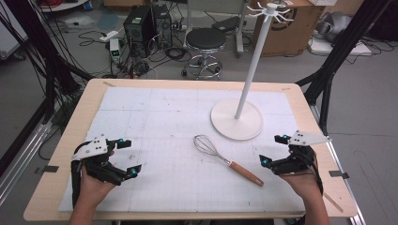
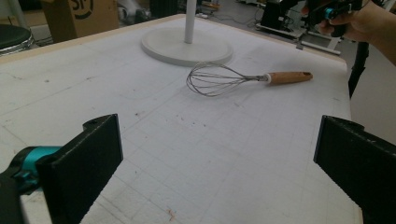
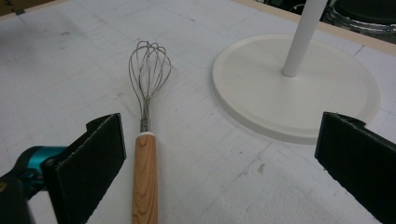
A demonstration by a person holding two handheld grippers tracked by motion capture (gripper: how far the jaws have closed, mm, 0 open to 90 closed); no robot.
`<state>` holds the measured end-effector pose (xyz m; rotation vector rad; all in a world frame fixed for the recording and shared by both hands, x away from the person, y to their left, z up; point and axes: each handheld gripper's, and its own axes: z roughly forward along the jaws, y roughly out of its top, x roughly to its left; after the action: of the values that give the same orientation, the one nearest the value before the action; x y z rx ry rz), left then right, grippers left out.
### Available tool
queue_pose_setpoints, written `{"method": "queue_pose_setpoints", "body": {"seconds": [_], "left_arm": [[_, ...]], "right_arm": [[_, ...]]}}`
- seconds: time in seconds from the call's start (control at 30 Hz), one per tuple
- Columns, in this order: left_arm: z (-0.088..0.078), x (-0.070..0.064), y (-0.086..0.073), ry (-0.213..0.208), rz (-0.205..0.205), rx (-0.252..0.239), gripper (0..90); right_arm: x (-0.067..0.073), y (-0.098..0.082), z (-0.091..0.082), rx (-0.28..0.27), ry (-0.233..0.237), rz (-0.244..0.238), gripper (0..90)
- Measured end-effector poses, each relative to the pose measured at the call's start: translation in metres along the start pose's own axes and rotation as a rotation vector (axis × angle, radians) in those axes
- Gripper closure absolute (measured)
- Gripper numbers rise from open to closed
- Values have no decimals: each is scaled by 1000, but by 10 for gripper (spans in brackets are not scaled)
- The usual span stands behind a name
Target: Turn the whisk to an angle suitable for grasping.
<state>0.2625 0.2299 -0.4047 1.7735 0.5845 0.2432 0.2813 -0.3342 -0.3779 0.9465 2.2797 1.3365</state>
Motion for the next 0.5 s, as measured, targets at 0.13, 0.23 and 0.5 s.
{"method": "queue_pose_setpoints", "body": {"seconds": [0.13,0.23,0.5], "left_arm": [[1,-1,0,1,3,7,17],[2,0,0,0,8,14,18],[6,-1,-2,-6,6,22,17]], "right_arm": [[1,1,3,14,-4,-11,7],[3,1,4,22,-7,-14,7],[9,2,13,78,-22,-41,8]]}}
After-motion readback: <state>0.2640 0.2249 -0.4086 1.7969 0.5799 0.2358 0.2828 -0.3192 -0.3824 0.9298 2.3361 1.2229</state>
